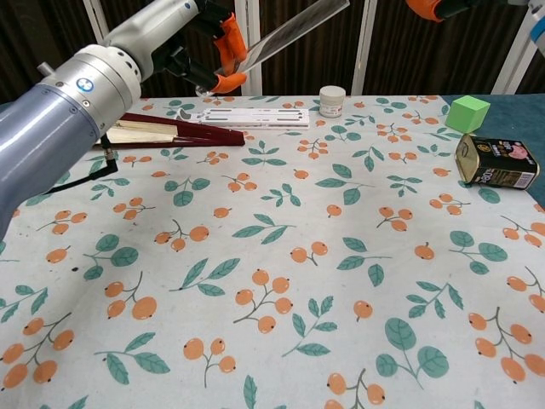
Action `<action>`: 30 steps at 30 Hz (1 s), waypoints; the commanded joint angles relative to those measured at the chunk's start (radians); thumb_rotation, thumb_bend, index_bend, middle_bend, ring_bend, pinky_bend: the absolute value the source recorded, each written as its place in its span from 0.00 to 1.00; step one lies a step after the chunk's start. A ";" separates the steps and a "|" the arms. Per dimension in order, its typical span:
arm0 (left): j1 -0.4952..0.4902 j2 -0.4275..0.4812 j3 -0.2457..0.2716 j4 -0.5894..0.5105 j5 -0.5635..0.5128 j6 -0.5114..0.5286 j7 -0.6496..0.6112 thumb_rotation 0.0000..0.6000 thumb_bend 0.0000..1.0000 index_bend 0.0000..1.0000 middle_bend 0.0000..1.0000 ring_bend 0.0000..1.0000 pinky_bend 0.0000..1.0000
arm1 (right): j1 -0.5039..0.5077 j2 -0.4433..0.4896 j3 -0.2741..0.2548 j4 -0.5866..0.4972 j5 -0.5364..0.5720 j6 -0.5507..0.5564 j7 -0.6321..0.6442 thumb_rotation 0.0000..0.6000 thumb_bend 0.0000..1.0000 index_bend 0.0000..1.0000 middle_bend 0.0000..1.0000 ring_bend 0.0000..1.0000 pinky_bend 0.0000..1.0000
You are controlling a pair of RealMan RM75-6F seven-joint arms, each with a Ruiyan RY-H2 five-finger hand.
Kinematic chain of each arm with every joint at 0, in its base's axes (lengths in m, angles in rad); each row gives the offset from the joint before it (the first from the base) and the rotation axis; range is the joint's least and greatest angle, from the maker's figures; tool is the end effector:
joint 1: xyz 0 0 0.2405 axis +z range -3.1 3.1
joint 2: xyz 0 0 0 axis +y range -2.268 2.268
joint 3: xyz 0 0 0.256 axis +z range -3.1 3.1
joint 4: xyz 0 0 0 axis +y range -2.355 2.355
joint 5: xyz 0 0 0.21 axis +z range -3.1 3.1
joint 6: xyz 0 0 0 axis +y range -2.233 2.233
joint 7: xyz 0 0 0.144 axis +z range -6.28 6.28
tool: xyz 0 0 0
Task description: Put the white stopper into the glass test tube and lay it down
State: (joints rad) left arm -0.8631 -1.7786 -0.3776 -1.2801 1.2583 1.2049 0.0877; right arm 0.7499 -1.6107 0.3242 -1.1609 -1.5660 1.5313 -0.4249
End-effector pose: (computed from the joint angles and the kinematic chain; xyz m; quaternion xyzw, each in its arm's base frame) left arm -0.0550 0.3827 -0.0069 -0.6068 -0.3590 -0.5966 0.3832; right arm -0.1105 -0.3753 0.0855 0.5977 -0.0200 0.5466 0.5861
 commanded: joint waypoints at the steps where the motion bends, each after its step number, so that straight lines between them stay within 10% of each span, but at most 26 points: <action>1: 0.002 -0.003 -0.001 -0.006 -0.008 0.001 0.005 1.00 0.60 0.63 0.65 0.16 0.00 | 0.002 0.000 0.000 0.001 -0.002 0.001 -0.001 1.00 0.42 0.68 0.19 0.00 0.00; 30: 0.030 0.035 -0.003 -0.041 -0.026 0.013 0.008 1.00 0.60 0.63 0.65 0.16 0.00 | 0.031 -0.033 0.058 -0.113 0.125 -0.060 -0.246 1.00 0.42 0.74 0.23 0.00 0.00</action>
State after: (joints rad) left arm -0.8330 -1.7443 -0.3806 -1.3212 1.2321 1.2178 0.0958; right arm 0.7731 -1.6400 0.3713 -1.2480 -1.4548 1.4764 -0.6319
